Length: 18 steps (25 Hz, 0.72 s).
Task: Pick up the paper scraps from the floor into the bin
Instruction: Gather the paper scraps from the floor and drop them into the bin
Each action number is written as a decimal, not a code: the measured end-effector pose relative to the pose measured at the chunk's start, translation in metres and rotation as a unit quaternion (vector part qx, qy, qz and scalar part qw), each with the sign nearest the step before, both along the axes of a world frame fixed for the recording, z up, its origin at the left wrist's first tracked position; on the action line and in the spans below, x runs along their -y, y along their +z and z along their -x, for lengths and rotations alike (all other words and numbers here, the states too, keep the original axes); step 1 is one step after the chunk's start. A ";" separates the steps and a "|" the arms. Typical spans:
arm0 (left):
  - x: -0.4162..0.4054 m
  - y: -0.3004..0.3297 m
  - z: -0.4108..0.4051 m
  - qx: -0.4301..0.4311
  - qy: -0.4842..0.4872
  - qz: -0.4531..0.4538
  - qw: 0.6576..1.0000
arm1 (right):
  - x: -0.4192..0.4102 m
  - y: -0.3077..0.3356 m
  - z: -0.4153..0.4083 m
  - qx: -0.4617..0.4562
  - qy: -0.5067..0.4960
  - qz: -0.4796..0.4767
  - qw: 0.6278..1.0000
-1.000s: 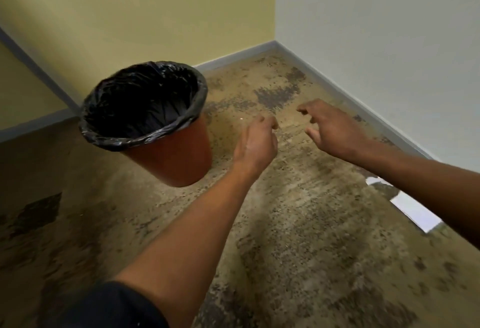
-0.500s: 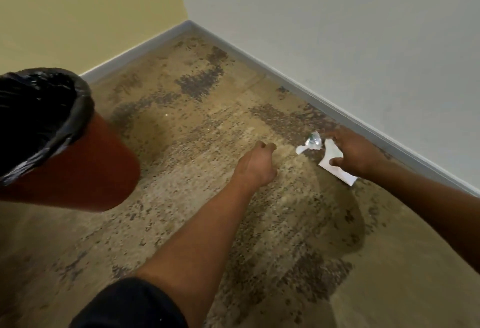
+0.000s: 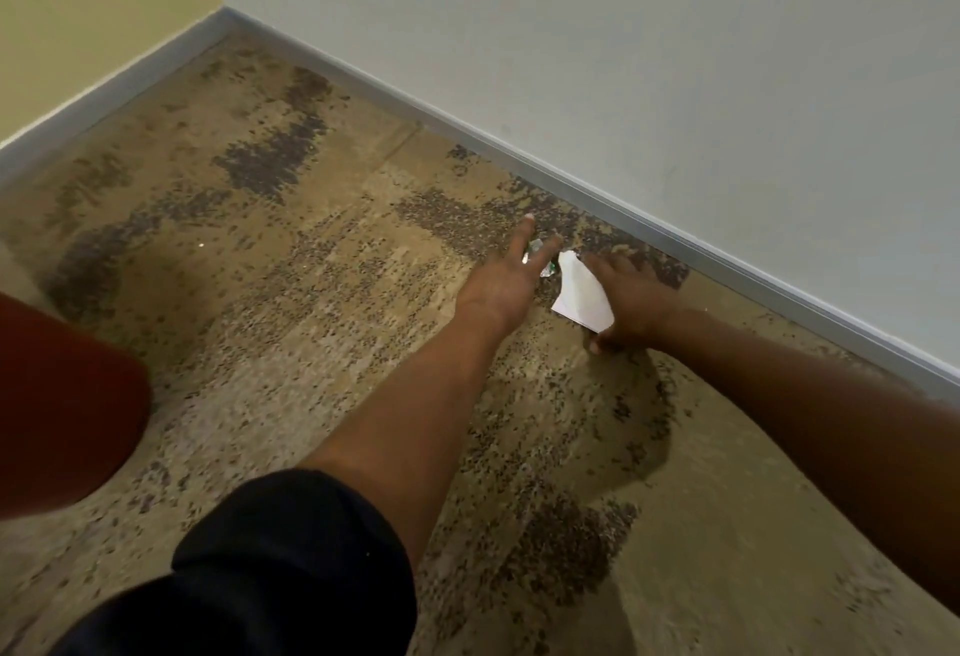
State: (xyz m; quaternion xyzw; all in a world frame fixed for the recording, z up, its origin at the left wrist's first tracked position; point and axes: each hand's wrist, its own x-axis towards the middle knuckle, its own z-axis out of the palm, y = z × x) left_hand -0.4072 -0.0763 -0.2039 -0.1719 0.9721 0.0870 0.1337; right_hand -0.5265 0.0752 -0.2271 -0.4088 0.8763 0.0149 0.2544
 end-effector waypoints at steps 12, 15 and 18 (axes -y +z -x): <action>-0.009 -0.013 0.016 -0.004 -0.001 0.048 0.999 | 0.010 -0.009 -0.012 -0.079 0.099 -0.024 0.992; -0.017 -0.013 0.002 -0.035 0.002 0.054 0.998 | 0.007 -0.001 -0.013 -0.109 0.114 0.007 0.987; -0.024 -0.017 -0.009 -0.068 0.019 0.039 0.997 | 0.004 0.005 -0.014 -0.143 0.130 0.000 0.981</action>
